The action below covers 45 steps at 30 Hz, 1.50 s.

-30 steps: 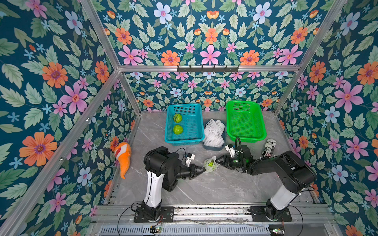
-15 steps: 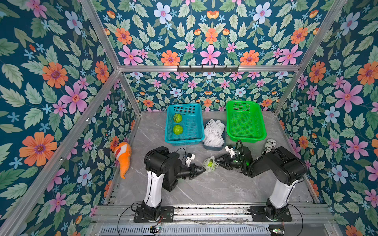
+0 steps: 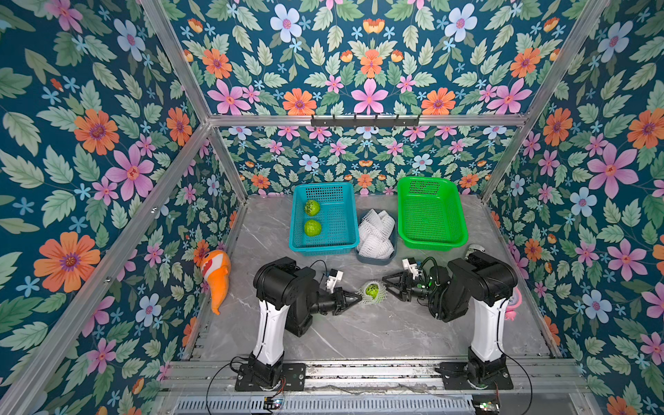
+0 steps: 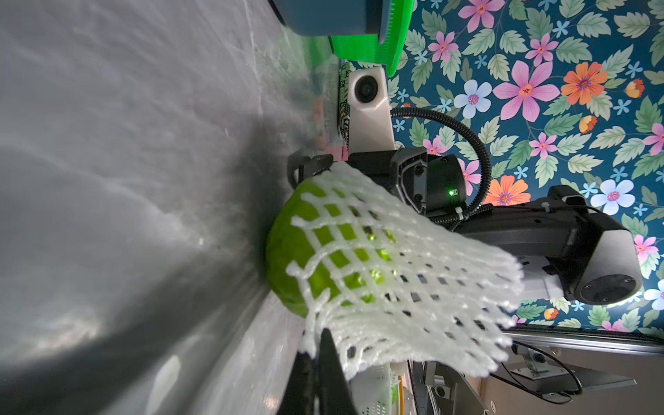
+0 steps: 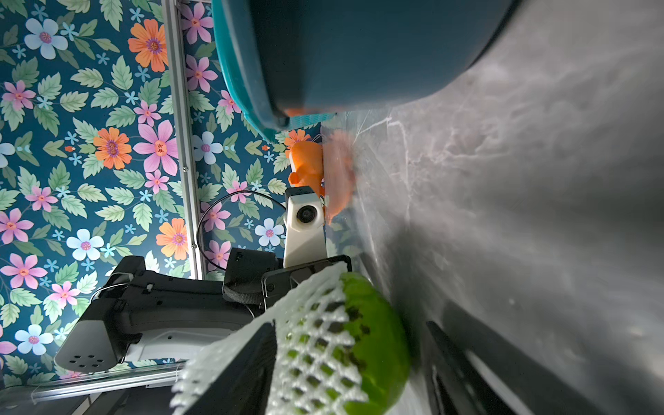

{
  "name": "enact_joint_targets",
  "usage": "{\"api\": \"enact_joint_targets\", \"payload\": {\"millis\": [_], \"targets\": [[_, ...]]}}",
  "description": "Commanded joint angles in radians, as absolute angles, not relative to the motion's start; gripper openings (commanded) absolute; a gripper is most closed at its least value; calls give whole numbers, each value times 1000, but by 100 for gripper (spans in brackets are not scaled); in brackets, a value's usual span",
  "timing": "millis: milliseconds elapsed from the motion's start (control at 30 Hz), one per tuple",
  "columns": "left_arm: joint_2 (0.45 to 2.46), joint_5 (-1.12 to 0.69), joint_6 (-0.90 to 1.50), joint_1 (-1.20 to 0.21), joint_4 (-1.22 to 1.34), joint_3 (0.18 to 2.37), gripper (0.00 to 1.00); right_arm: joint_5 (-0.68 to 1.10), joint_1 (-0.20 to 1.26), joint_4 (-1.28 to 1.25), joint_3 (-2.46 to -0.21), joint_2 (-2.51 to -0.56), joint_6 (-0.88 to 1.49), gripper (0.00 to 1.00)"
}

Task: Sleeve custard apples in foam nets
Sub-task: Put on the foam net on the custard apple.

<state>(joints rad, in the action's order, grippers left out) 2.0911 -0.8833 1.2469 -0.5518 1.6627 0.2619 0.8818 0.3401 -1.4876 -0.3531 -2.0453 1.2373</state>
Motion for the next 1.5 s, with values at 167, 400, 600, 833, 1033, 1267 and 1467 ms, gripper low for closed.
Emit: {"api": "enact_joint_targets", "payload": {"millis": [167, 400, 600, 833, 1033, 1267, 1467], "targets": [[2094, -840, 1198, -554, 1662, 273, 0, 783, 337, -1124, -351, -1908, 1112, 59], [2037, -832, 1147, -560, 1548, 284, 0, 699, 337, -699, -399, -1635, 950, 53], [2032, -835, 1138, -565, 1521, 293, 0, 682, 351, -381, -462, -1468, 827, 51], [2051, -838, 1157, -566, 1555, 297, 0, 671, 410, -439, -428, -1475, 888, 50], [2057, -841, 1158, -566, 1559, 298, 0, 636, 409, -615, -353, -1474, 991, 49], [2058, -841, 1159, -566, 1562, 297, 0, 635, 412, -903, -291, -1580, 1127, 45], [2060, -846, 1161, -566, 1562, 300, 0, 641, 421, -1234, -256, -1761, 1242, 45]]}}
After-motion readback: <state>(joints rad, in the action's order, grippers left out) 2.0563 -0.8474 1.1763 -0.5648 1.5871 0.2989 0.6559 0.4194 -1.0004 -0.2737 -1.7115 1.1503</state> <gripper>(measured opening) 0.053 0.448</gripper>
